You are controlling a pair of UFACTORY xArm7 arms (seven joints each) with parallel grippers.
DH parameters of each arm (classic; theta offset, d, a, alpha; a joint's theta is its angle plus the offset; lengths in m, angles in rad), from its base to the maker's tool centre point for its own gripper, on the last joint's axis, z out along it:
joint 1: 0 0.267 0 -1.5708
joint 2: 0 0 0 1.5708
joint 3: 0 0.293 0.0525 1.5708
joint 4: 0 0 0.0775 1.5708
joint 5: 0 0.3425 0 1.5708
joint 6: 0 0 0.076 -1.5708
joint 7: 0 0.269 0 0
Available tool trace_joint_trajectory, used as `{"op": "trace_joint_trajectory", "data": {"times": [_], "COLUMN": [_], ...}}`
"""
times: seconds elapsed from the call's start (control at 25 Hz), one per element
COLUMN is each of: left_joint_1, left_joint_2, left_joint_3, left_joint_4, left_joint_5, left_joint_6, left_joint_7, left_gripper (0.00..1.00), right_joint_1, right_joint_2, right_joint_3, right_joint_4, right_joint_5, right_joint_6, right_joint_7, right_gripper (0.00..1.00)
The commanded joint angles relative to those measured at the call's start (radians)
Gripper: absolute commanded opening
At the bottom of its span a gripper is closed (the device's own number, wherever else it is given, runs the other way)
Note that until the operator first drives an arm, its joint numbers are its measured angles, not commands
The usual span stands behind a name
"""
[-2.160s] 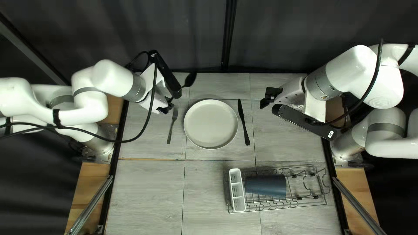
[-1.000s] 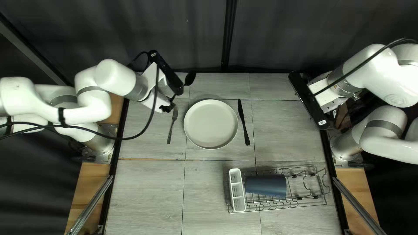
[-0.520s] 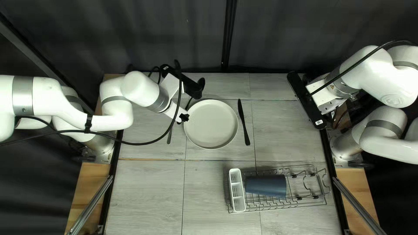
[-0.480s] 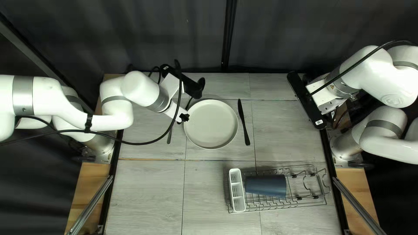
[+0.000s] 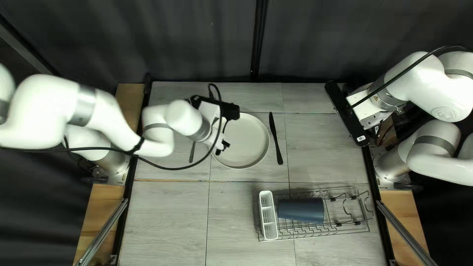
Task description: Pick up and place plate onto table. Place down one fork to the left of the plate. Place spoon and knife to the right of the plate. Place cup above the knife and spoon
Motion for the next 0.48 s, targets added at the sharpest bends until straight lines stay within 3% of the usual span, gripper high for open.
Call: {"op": "trace_joint_trajectory", "data": {"times": [0.04, 0.16, 0.48], "left_joint_1": [0.016, -0.016, -0.061], "left_joint_2": [0.102, 0.202, 0.34], "left_joint_3": [-0.001, 0.046, 0.121], "left_joint_4": [0.044, 0.081, 0.151], "left_joint_5": [0.116, 0.243, 0.35], "left_joint_6": [-0.007, -0.025, -0.021], "left_joint_7": [-0.116, -0.217, -0.286], "left_gripper": [0.0, 0.0, 0.01], "right_joint_1": [0.0, 0.0, 0.0], "right_joint_2": [0.0, 0.0, 0.0], "right_joint_3": [0.0, 0.0, 0.0], "right_joint_4": [0.0, 0.0, 0.0], "right_joint_5": [0.0, 0.0, 0.0], "right_joint_6": [0.0, 0.0, 0.0], "right_joint_7": [0.0, 0.0, 0.0], "right_gripper": [1.0, 1.0, 1.0]}}
